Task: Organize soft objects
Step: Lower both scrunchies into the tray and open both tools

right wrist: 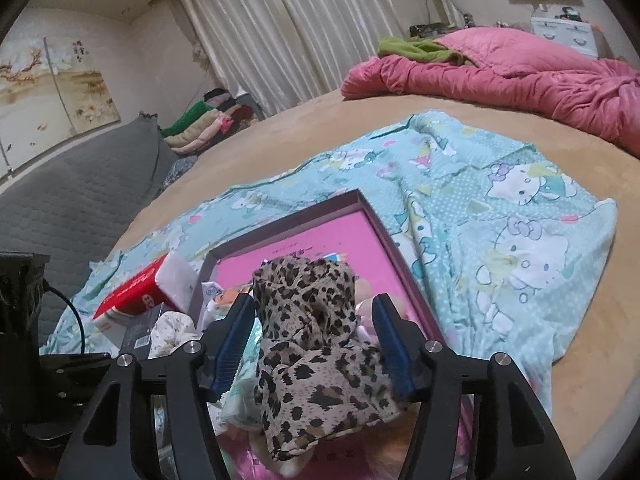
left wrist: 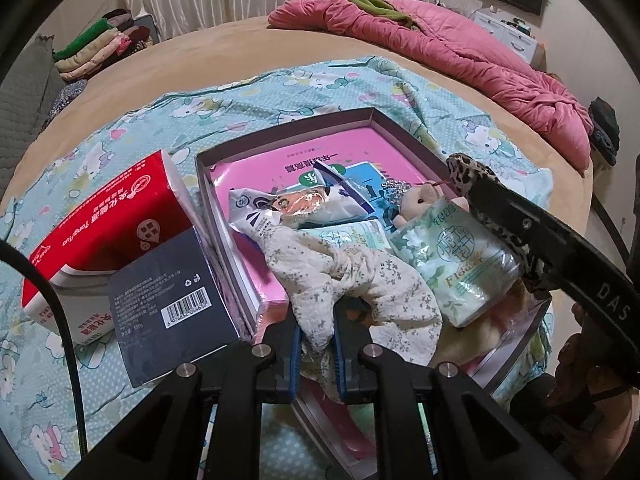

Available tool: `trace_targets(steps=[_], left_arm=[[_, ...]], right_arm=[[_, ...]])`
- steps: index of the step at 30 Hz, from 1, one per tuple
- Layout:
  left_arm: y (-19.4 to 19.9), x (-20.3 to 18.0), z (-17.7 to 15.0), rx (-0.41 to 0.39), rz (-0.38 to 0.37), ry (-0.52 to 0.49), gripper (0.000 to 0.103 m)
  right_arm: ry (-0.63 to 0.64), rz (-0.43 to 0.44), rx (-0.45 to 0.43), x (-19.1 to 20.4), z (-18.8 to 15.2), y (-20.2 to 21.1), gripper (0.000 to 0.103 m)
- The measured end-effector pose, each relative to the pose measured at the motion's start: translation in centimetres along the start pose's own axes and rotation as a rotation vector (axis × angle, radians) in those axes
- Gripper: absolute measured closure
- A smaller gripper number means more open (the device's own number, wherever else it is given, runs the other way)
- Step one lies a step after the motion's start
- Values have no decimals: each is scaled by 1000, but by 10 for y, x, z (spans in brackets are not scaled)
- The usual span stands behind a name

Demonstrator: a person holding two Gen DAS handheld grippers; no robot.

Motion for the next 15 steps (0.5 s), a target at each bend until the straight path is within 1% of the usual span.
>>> trace_targets(steps=[10, 15], left_arm=[[-3, 2, -2, 12, -4, 35, 89], [0, 1, -1, 4, -11, 41, 88]], right_arm=[[2, -5, -28, 0, 5, 6, 37], [4, -8, -32, 0, 6, 8, 36]])
Point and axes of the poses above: each gripper's, at about its wrist camera, not at the fingertips, and y roughly against the way its jaws point, x to its left, z to its top, the point moved 9 cm from there along -y, roughly the way its jaws point, and after that the axes turned 9 degrees about -x, right-handed, at the moved point
